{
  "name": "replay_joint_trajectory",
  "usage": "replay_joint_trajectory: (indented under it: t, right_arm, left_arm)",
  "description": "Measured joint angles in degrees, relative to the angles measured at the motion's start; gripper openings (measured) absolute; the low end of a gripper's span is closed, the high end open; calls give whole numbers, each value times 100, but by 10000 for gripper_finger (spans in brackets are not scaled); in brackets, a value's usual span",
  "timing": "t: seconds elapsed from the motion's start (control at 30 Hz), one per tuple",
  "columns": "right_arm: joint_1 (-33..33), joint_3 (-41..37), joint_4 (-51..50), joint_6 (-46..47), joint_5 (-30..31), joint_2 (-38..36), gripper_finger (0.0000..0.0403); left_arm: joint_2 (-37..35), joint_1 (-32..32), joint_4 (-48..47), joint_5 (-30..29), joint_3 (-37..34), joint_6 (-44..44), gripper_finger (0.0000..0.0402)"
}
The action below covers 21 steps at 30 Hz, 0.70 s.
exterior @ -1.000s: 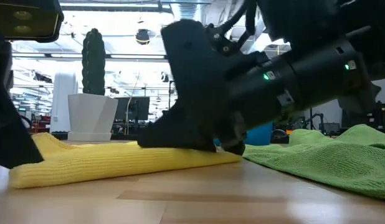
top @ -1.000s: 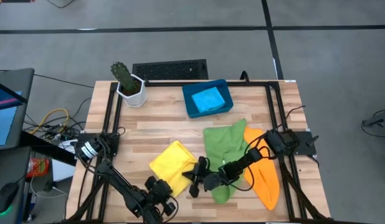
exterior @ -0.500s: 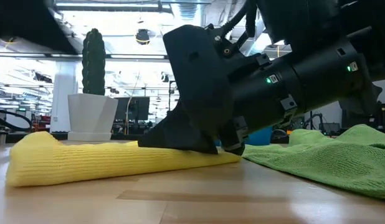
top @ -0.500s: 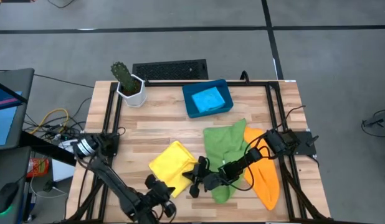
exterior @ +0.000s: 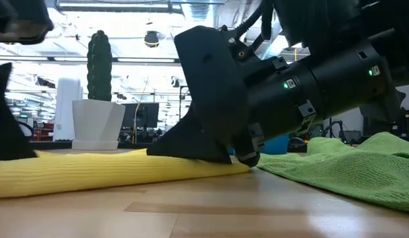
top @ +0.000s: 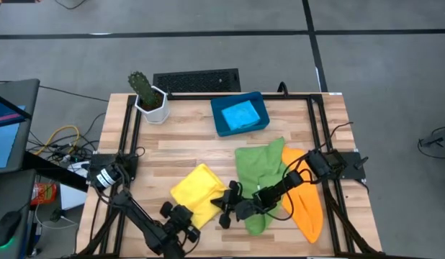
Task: Fold microfiber towels
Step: Fold the yellow microfiber cloth
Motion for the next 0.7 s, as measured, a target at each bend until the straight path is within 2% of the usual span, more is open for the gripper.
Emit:
replay_joint_trajectory:
  t: [0.23,0.5,0.6,0.7]
  right_arm:
    - [-60,54,456,-434,41,-226,17]
    - [-584,150,-1538,377,60,-267,20]
    - [-755,151,-1748,485,61,-277,18]
    - [-807,115,-1294,157,2,-273,16]
  left_arm:
    - [0,-47,16,23,0,40,0]
    - [0,-60,16,4,0,179,0]
    - [0,-75,22,62,0,230,0]
    - [0,-88,27,102,-2,230,0]
